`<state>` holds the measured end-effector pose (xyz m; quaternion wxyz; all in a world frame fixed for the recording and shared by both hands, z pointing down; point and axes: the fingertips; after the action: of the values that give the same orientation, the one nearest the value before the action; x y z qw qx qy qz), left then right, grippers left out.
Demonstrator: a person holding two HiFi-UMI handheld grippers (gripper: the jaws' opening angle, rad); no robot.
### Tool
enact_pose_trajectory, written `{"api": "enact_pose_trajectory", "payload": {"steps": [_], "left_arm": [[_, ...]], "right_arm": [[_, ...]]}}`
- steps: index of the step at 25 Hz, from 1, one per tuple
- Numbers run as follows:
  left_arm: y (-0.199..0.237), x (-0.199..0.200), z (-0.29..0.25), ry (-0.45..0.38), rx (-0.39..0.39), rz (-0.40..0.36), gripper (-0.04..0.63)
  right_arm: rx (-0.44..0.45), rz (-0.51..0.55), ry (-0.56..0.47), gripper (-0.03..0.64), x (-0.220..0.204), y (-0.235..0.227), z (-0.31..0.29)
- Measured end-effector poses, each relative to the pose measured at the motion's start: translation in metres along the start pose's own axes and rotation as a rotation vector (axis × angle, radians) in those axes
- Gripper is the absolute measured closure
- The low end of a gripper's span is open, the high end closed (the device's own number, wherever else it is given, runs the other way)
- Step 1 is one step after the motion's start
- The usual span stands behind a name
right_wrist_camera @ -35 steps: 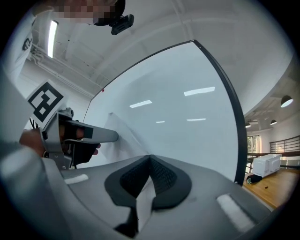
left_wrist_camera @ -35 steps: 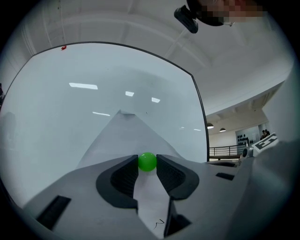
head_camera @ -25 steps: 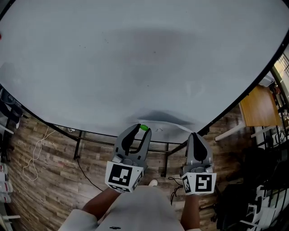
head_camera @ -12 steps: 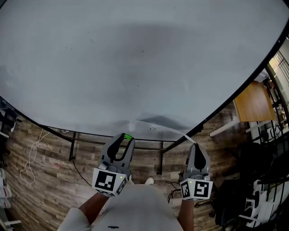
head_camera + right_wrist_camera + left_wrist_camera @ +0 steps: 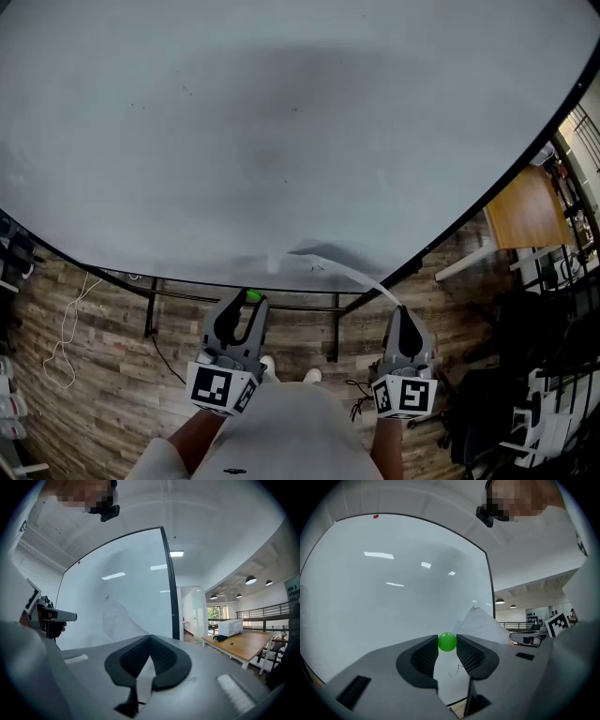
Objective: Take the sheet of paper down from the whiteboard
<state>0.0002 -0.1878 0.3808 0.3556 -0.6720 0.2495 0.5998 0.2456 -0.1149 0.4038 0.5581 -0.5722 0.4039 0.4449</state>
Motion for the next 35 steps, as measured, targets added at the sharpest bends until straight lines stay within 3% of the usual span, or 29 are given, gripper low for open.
{"api": "enact_pose_trajectory", "payload": {"steps": [35], "left_arm": [[-0.006, -0.004, 0.016, 0.000, -0.008, 0.037, 0.472]], "right_arm": [[0.106, 0.004, 0.030, 0.606, -0.001, 0.032, -0.009]]}}
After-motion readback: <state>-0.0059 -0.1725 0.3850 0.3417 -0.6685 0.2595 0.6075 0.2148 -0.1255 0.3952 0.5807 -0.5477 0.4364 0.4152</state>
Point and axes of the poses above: the fingertips, and each gripper's own axes: z backward along the fingers, y to its left, x out of its top, and after that the axes turned 15 degrees about -z, right-handed
